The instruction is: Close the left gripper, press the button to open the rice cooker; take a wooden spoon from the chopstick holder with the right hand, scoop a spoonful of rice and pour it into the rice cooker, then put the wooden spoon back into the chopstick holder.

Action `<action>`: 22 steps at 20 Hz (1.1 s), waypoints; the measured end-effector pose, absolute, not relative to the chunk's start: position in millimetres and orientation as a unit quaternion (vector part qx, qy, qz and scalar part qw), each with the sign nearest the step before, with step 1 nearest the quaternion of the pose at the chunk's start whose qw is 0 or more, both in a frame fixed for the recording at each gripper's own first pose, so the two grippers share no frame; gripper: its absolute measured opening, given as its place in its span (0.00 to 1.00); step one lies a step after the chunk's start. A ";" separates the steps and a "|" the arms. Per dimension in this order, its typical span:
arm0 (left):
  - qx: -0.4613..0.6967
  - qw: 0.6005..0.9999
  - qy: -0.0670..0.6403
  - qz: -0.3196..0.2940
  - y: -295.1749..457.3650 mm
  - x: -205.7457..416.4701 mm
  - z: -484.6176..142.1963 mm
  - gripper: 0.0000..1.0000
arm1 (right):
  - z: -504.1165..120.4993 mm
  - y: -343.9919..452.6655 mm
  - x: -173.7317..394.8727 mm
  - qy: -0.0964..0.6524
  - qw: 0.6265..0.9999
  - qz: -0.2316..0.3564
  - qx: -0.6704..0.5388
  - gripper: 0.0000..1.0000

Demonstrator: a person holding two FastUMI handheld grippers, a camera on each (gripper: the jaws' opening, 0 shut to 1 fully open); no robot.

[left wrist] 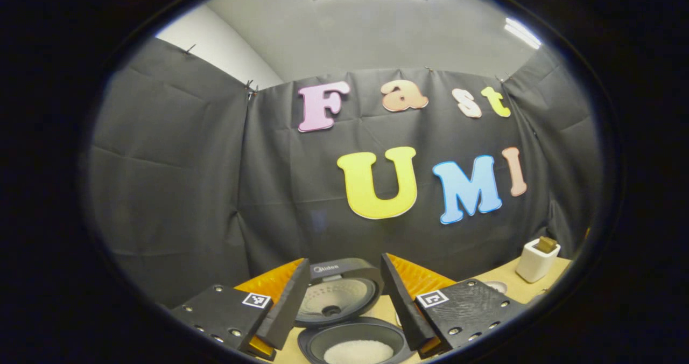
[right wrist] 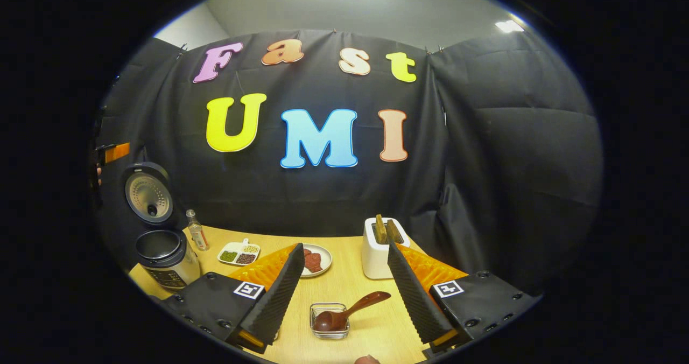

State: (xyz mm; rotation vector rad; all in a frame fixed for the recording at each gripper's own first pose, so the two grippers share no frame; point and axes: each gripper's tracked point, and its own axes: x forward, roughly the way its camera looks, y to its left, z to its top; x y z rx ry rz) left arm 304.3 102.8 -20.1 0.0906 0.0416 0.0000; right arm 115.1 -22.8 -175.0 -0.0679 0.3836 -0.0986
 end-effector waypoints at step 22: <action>0.008 0.995 0.097 0.034 128.1 368.3 -107.2 0.86 | -175.0 -8.1 114.9 0.195 0.980 -0.026 -0.042 0.98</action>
